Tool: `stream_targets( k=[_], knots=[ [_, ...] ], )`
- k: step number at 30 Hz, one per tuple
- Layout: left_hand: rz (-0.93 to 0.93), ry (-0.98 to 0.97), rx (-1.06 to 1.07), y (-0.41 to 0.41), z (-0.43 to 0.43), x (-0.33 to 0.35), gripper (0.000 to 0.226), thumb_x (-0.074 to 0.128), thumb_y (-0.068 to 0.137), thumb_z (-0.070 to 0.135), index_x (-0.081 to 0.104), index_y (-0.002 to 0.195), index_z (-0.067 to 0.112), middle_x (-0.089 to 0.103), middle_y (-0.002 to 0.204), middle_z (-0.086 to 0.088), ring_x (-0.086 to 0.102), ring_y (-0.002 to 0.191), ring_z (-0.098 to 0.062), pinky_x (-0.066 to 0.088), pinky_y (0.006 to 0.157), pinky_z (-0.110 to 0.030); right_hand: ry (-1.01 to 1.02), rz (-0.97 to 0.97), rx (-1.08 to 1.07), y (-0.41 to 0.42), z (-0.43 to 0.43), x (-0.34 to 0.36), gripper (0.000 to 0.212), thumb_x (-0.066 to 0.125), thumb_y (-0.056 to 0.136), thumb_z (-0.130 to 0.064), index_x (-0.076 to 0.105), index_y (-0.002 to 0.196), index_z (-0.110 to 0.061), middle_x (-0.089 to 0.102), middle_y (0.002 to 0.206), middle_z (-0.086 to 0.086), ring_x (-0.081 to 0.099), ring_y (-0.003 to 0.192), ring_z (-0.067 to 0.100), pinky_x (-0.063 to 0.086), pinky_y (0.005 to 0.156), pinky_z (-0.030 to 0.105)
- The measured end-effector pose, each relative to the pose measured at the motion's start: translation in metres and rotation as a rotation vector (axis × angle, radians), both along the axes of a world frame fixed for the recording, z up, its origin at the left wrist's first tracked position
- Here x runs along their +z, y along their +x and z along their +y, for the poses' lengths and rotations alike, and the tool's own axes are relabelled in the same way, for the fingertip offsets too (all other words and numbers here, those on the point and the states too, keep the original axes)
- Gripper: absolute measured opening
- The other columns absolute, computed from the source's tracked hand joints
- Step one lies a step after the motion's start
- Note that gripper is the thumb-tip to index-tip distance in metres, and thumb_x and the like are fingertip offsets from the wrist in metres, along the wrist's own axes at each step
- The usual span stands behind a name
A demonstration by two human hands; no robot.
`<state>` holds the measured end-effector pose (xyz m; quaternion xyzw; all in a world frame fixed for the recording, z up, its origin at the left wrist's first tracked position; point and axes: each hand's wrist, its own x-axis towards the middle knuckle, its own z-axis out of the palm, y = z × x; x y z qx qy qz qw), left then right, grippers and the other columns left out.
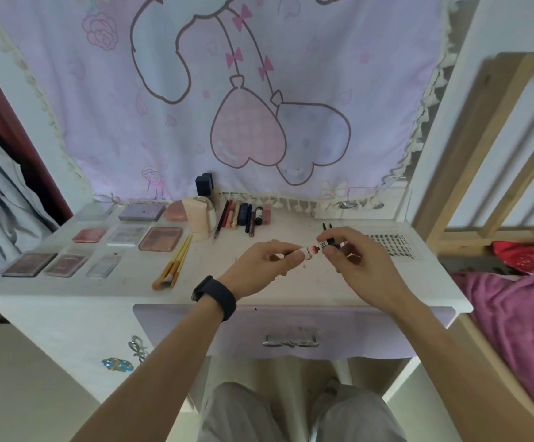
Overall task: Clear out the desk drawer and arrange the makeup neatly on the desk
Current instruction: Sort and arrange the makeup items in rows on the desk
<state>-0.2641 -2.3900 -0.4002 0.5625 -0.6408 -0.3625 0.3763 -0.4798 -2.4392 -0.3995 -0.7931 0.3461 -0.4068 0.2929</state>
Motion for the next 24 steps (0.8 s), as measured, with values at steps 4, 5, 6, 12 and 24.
stream_targets(
  k=[4, 5, 6, 12, 24],
  knots=[
    [0.02, 0.061, 0.005, 0.003, 0.005, 0.002, 0.03, 0.054, 0.097, 0.048, 0.072, 0.117, 0.033, 0.068, 0.102, 0.017, 0.059, 0.073, 0.005, 0.05, 0.068, -0.016, -0.077, -0.004, -0.019, -0.006, 0.005, 0.005, 0.032, 0.065, 0.096, -0.014, 0.066, 0.103, -0.045, 0.061, 0.099, -0.023, 0.062, 0.079, 0.013, 0.045, 0.07, 0.011],
    [0.017, 0.065, 0.003, 0.004, 0.007, 0.003, 0.03, 0.054, 0.097, 0.048, 0.072, 0.116, 0.034, 0.068, 0.099, 0.018, 0.059, 0.073, 0.006, 0.05, 0.069, -0.017, -0.085, 0.0, -0.019, -0.008, 0.006, 0.006, 0.032, 0.065, 0.096, -0.014, 0.066, 0.104, -0.044, 0.061, 0.099, -0.024, 0.062, 0.08, 0.013, 0.045, 0.07, 0.011],
    [0.016, 0.067, 0.002, 0.004, 0.008, 0.003, 0.03, 0.054, 0.097, 0.048, 0.072, 0.117, 0.033, 0.069, 0.097, 0.019, 0.059, 0.073, 0.006, 0.051, 0.069, -0.016, -0.09, 0.004, -0.018, -0.009, 0.006, 0.005, 0.031, 0.065, 0.096, -0.013, 0.066, 0.104, -0.044, 0.061, 0.099, -0.024, 0.062, 0.08, 0.013, 0.045, 0.07, 0.01],
    [0.045, 0.06, 0.005, 0.003, 0.01, 0.002, 0.03, 0.055, 0.097, 0.046, 0.07, 0.12, 0.033, 0.069, 0.102, 0.017, 0.06, 0.072, 0.006, 0.05, 0.066, -0.012, -0.123, -0.008, -0.041, -0.019, 0.011, 0.007, 0.029, 0.066, 0.095, -0.011, 0.069, 0.107, -0.037, 0.061, 0.099, -0.018, 0.062, 0.078, 0.013, 0.047, 0.072, 0.011],
    [0.092, -0.067, 0.093, -0.004, 0.01, 0.003, 0.019, 0.057, 0.094, 0.046, 0.065, 0.111, 0.045, 0.066, 0.109, 0.013, 0.061, 0.075, 0.009, 0.046, 0.066, -0.008, -0.309, 0.077, -0.134, -0.026, 0.022, 0.002, 0.026, 0.074, 0.09, -0.008, 0.074, 0.113, -0.02, 0.062, 0.089, -0.019, 0.06, 0.086, 0.004, 0.043, 0.082, 0.007]
  ],
)
